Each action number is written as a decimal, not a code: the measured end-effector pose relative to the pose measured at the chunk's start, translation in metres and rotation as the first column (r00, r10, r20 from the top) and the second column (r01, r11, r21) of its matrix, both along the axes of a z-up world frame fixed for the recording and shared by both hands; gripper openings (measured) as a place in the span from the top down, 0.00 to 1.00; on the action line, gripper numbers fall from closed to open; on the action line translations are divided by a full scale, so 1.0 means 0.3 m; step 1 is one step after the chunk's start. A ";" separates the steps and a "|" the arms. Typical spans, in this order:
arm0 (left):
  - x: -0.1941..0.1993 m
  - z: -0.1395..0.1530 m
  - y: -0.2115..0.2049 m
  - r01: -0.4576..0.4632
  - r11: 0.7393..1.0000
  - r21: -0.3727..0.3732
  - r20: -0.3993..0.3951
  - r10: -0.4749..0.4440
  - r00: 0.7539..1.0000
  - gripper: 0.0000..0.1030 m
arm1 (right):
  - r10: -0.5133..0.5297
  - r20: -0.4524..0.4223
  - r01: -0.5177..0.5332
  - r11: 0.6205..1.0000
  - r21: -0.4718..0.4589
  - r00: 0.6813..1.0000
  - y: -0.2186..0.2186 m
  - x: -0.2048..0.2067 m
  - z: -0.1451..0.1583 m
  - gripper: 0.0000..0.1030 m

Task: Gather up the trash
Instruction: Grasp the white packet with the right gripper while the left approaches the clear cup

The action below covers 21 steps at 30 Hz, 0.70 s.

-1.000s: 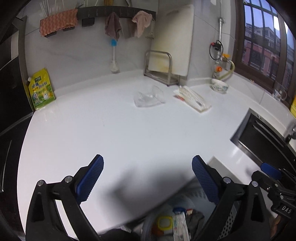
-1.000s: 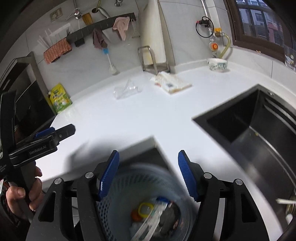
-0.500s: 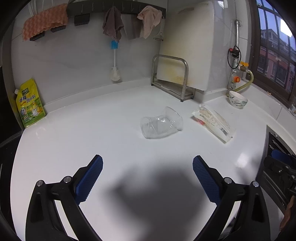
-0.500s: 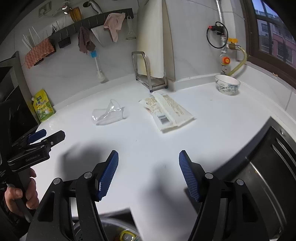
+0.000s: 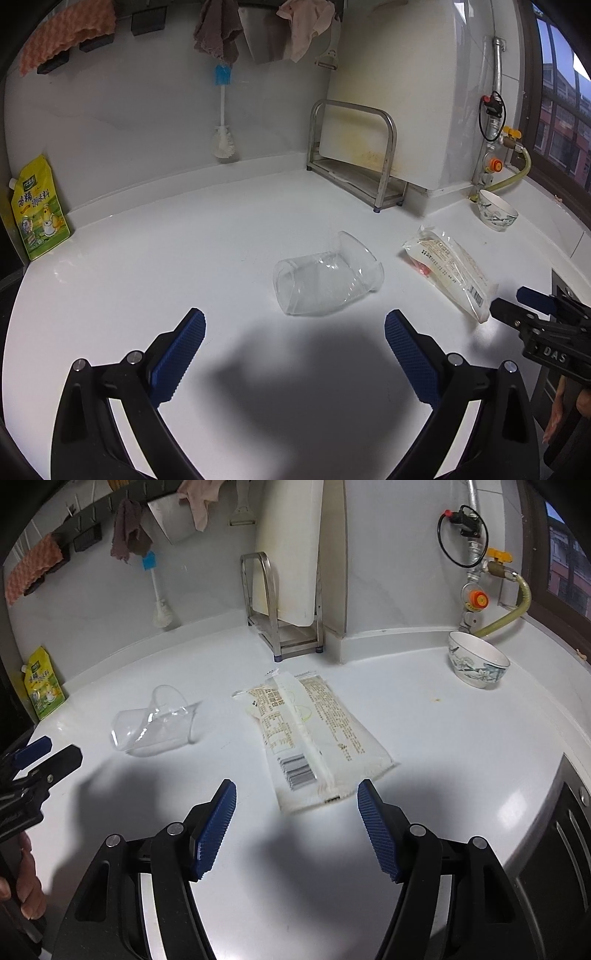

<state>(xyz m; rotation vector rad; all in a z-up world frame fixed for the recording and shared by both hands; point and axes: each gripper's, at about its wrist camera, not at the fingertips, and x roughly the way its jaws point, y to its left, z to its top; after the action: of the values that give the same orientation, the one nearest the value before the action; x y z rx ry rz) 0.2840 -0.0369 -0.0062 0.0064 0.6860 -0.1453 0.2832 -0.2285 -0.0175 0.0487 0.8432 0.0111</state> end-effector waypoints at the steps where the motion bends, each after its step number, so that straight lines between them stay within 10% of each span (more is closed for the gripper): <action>1: 0.007 -0.004 -0.004 -0.001 1.000 0.003 -0.003 0.001 1.000 0.07 | 0.002 -0.005 -0.002 1.000 0.001 1.000 -0.001 0.014 -0.005 0.36; 21: 0.073 -0.036 -0.007 -0.002 1.000 -0.005 -0.028 0.001 1.000 0.07 | 0.058 -0.151 -0.076 0.990 -0.117 0.987 0.035 0.307 -0.119 0.31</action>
<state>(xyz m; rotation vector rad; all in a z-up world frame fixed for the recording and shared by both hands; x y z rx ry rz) 0.3061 -0.0389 -0.0171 -0.0013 0.7136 -0.1461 0.3752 -0.2180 -0.0531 -0.0957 0.9917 0.0190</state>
